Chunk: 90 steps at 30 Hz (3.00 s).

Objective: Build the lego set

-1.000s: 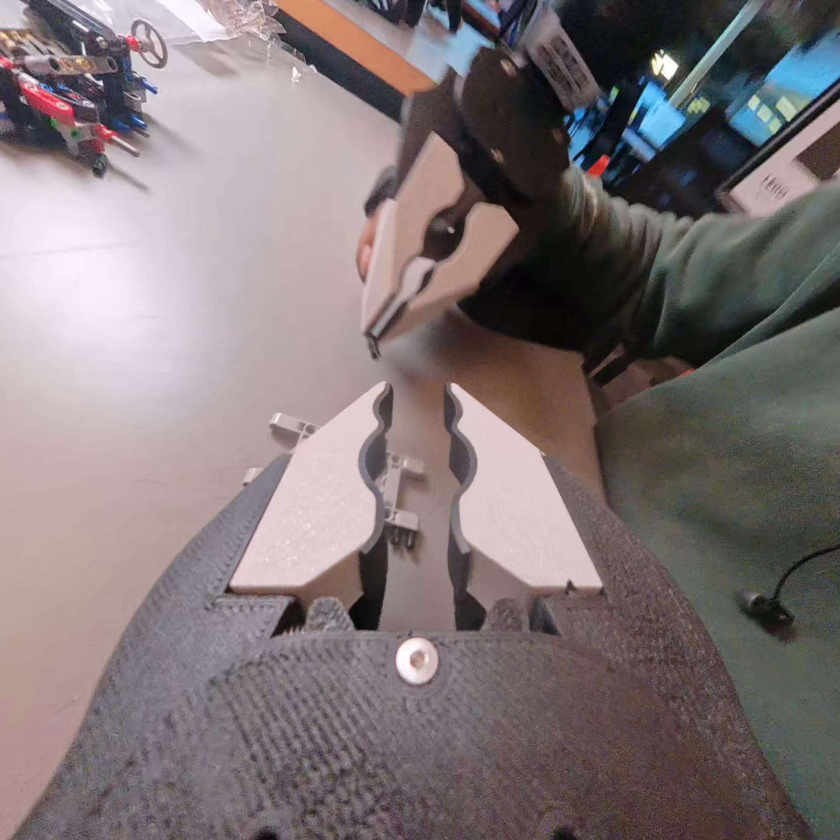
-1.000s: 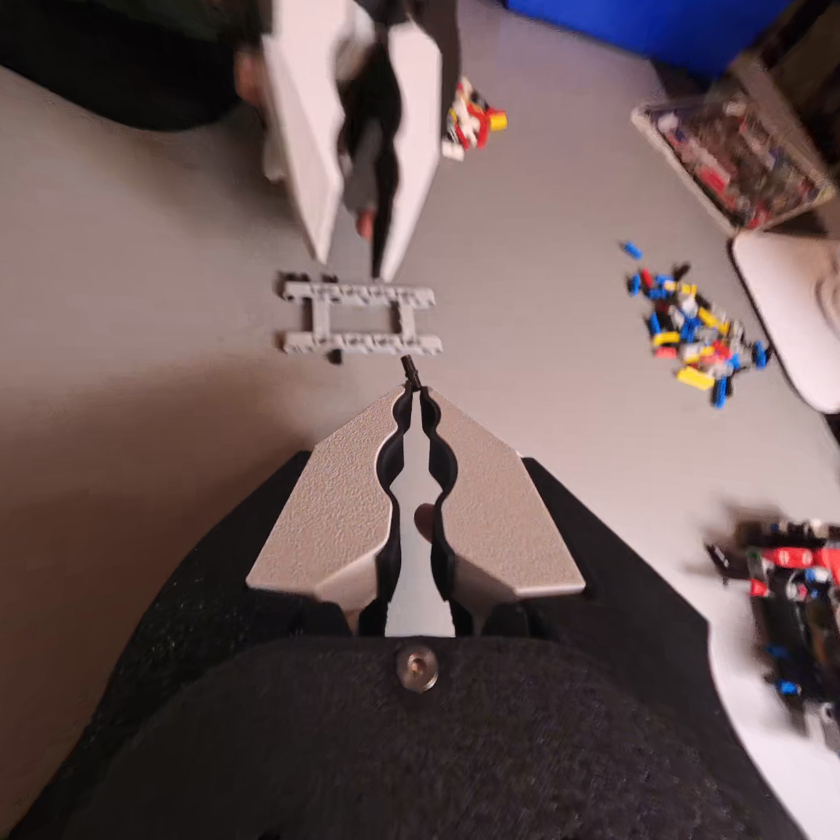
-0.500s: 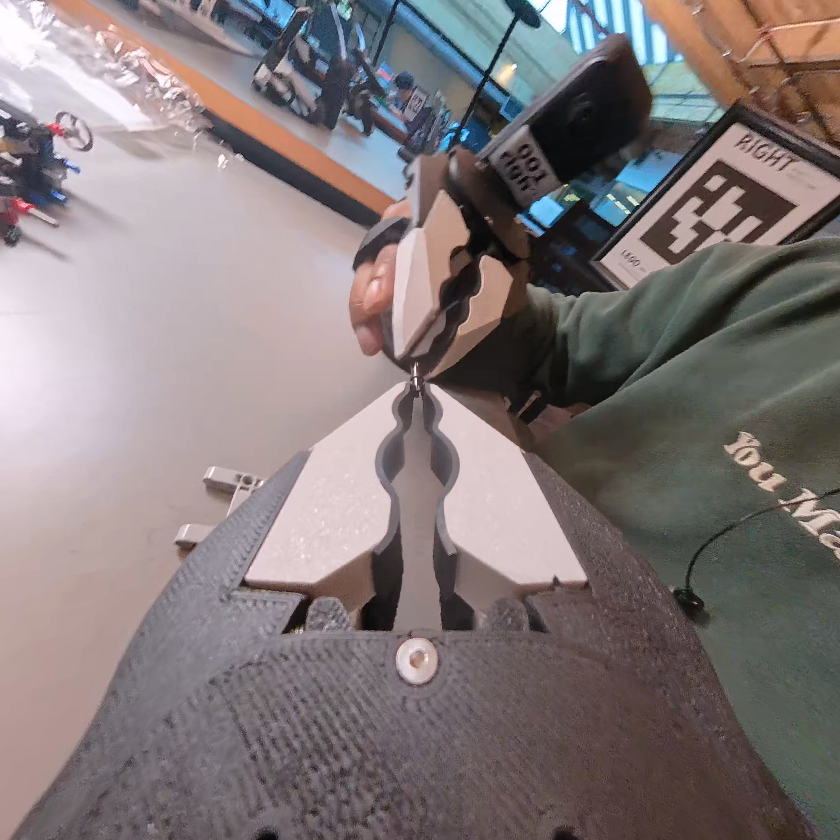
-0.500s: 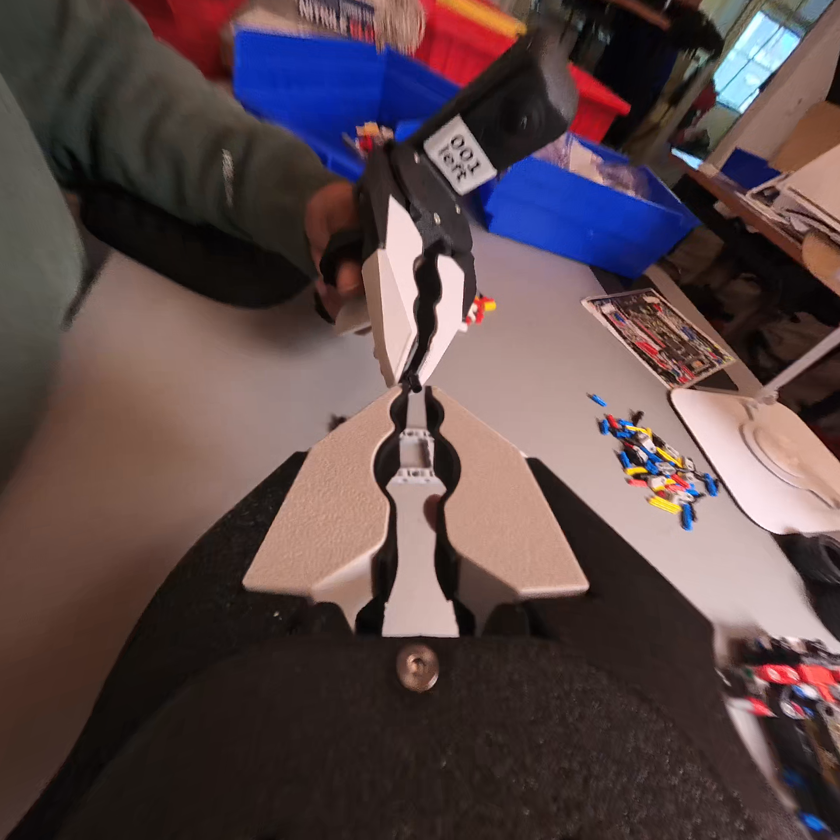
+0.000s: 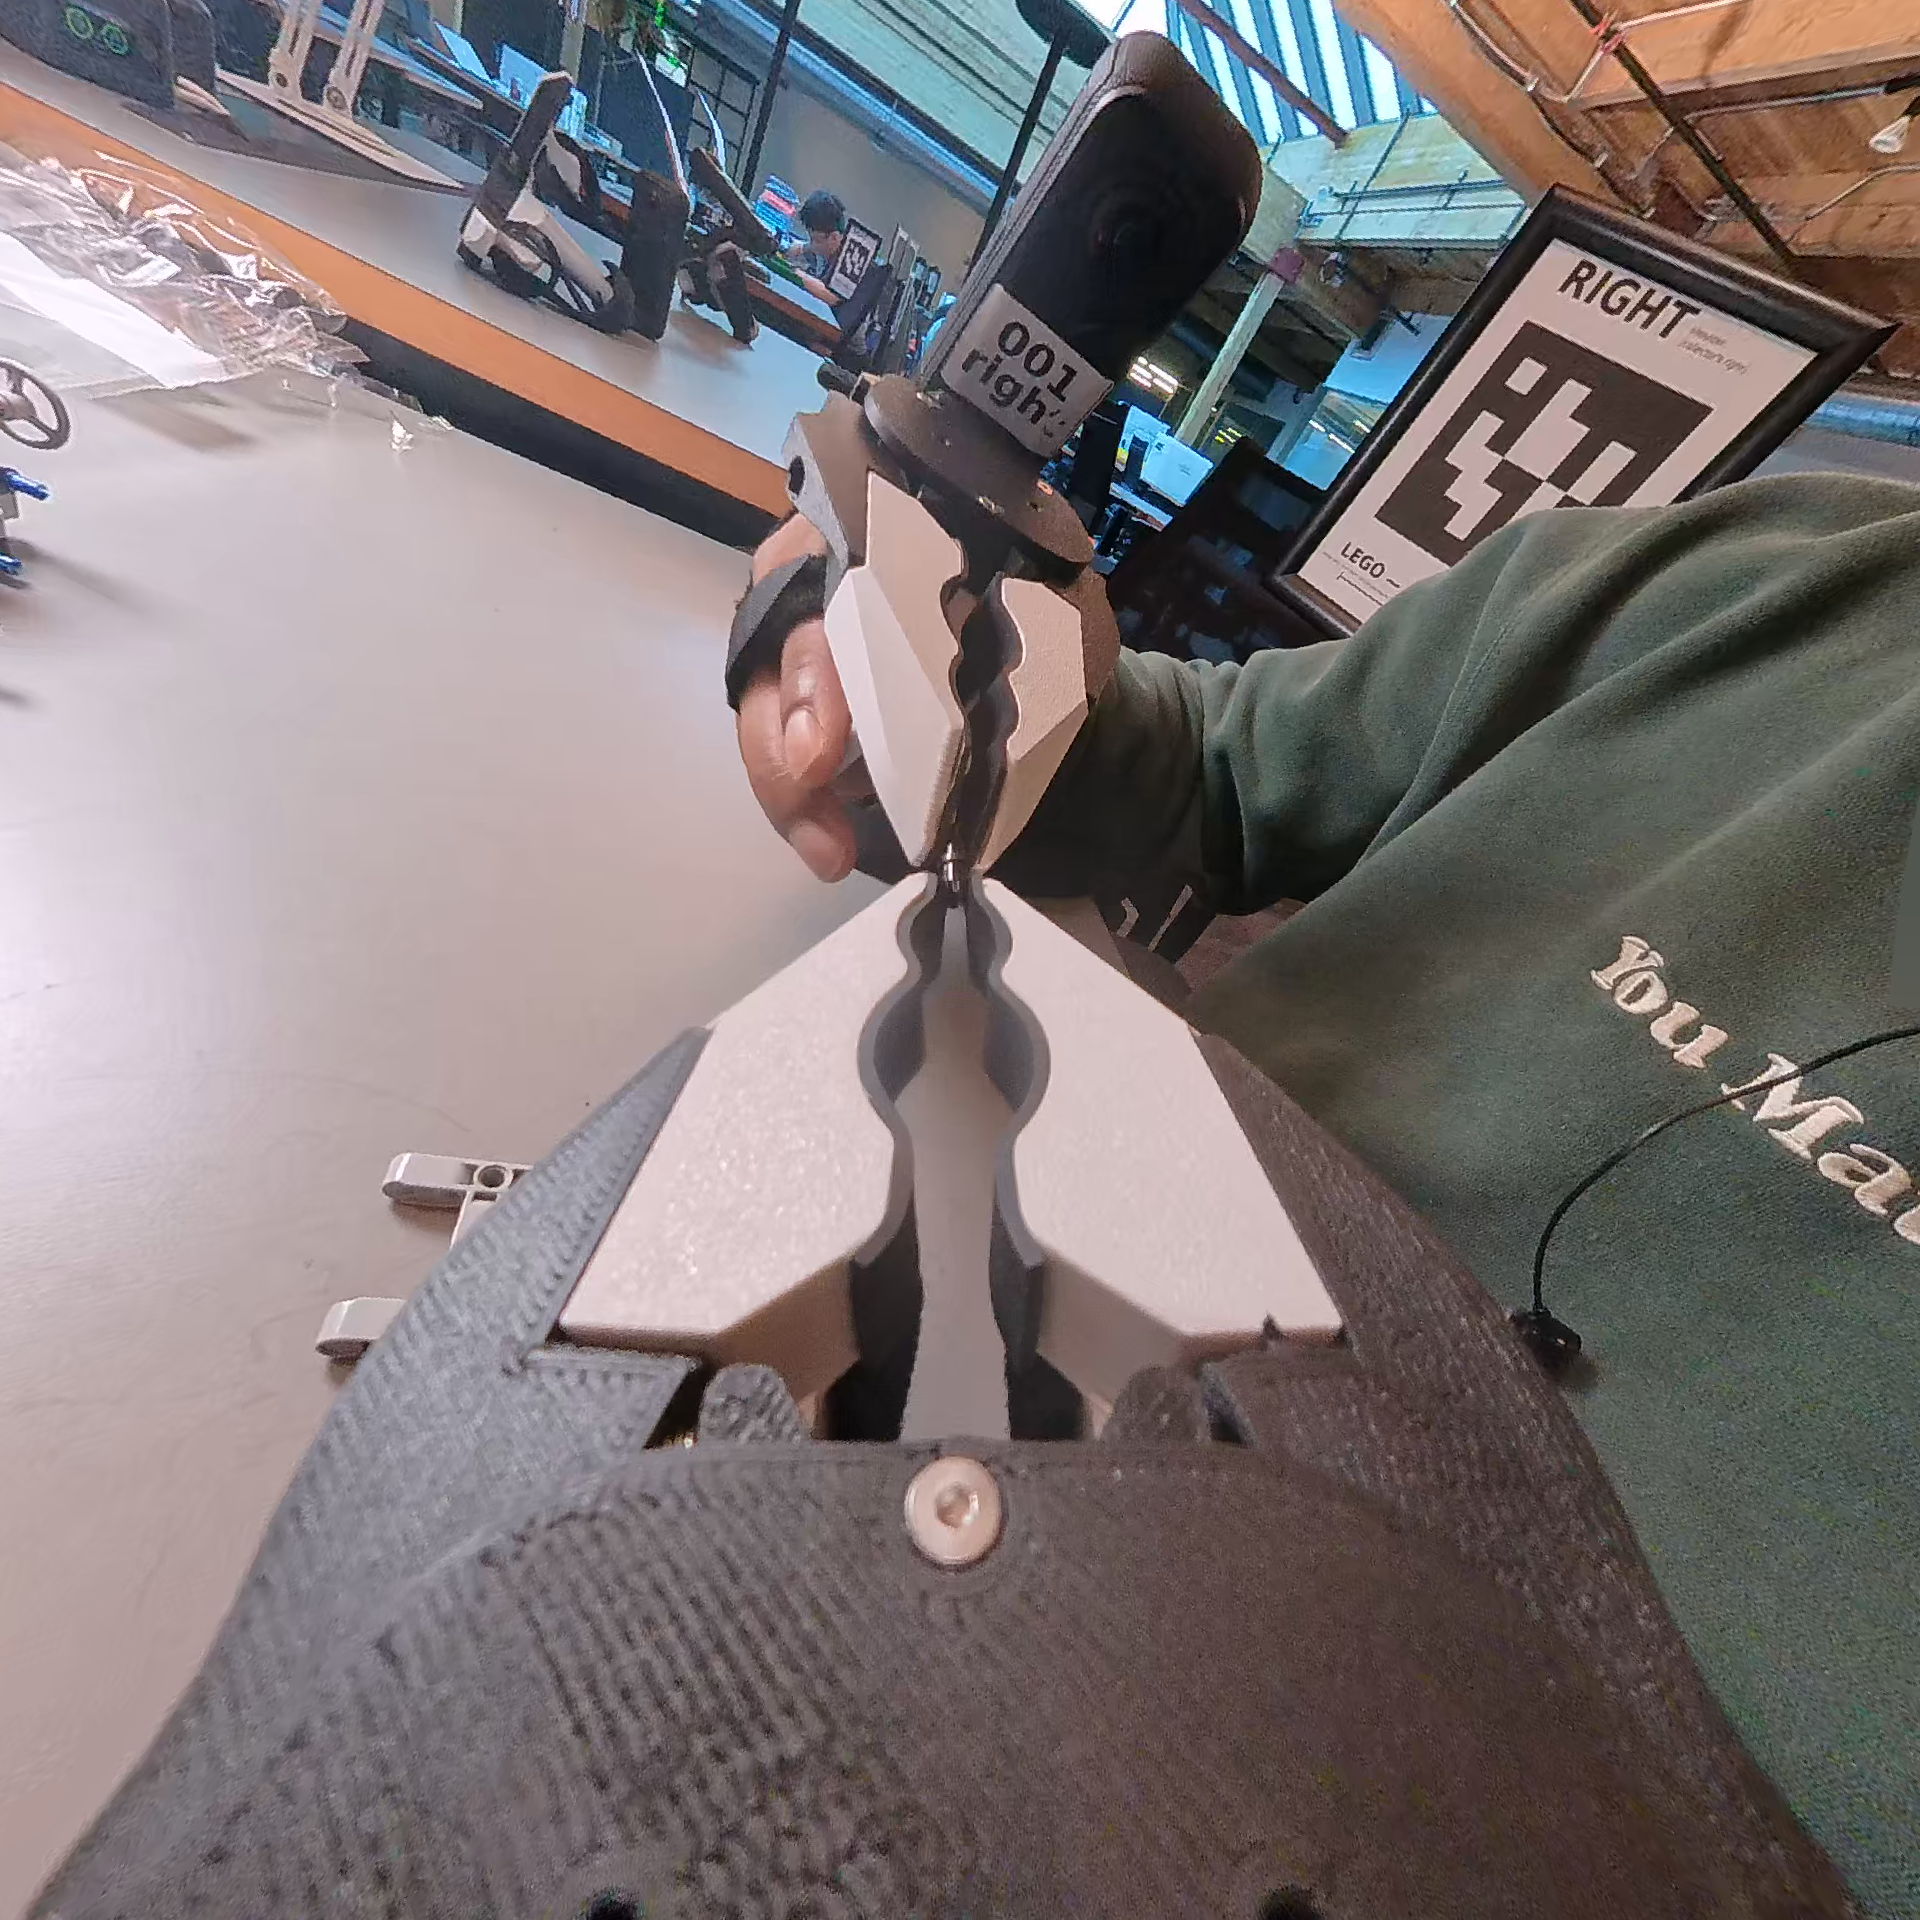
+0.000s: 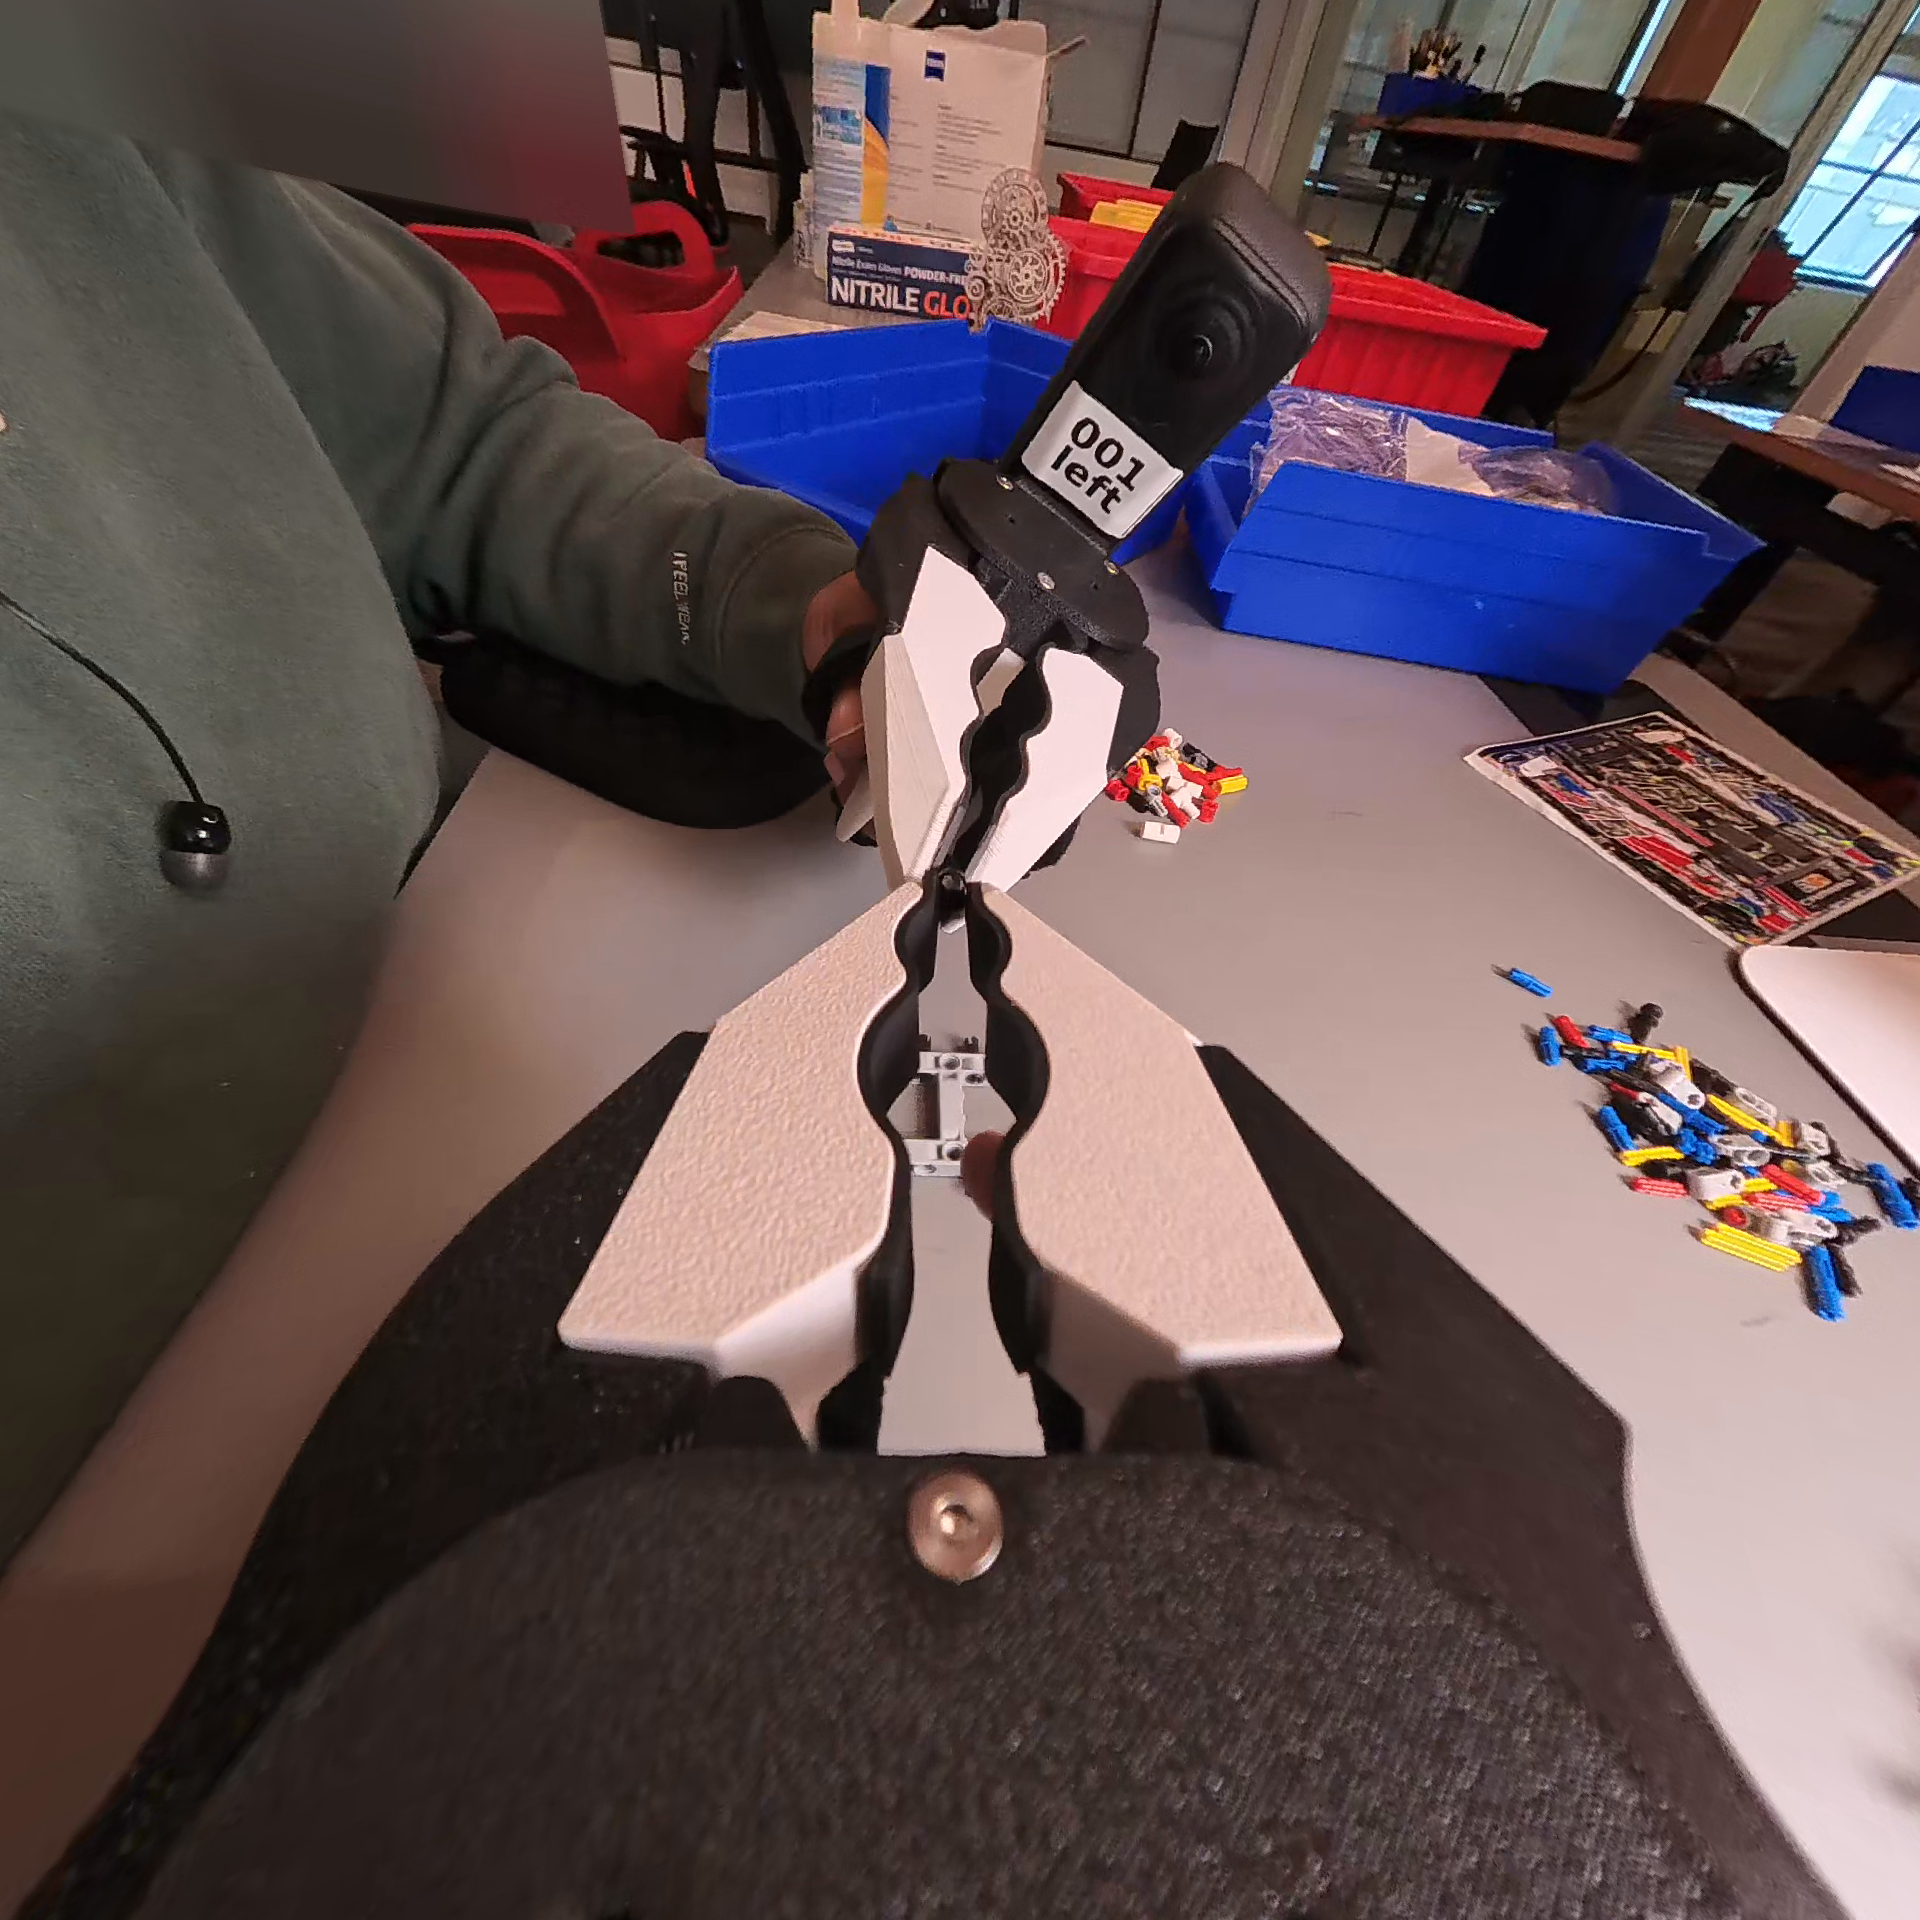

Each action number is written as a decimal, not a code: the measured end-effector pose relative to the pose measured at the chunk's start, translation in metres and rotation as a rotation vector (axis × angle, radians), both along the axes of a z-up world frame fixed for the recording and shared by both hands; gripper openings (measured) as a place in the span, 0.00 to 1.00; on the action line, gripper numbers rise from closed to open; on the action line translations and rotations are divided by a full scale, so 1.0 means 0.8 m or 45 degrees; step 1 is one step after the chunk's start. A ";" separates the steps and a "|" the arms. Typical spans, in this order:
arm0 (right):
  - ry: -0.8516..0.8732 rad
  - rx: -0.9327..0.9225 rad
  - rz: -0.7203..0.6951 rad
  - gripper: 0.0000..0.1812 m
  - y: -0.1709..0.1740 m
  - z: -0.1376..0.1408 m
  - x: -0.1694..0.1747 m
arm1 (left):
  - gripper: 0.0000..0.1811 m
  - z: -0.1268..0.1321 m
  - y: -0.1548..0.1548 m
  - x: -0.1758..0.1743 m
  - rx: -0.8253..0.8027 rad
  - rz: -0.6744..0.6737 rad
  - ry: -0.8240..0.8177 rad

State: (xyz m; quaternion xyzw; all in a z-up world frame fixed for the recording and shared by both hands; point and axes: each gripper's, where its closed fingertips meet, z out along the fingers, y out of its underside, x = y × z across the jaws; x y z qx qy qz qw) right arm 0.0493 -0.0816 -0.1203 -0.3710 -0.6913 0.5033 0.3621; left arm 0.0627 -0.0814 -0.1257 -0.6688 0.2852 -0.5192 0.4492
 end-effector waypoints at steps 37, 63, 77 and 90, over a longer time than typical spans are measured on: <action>-0.023 -0.034 -0.289 0.02 0.073 -0.017 0.033 | 0.11 -0.137 0.002 -0.030 0.058 0.074 1.166; 0.071 -0.212 -0.197 0.02 0.052 0.003 0.033 | 0.03 -0.039 0.014 -0.006 0.289 0.178 0.439; -0.061 -0.137 -0.061 0.02 0.017 -0.015 0.034 | 0.03 -0.032 0.010 0.003 0.417 0.183 0.443; -0.219 -0.010 -0.057 0.01 0.015 -0.046 0.037 | 0.03 -0.055 0.012 0.001 0.365 0.183 0.616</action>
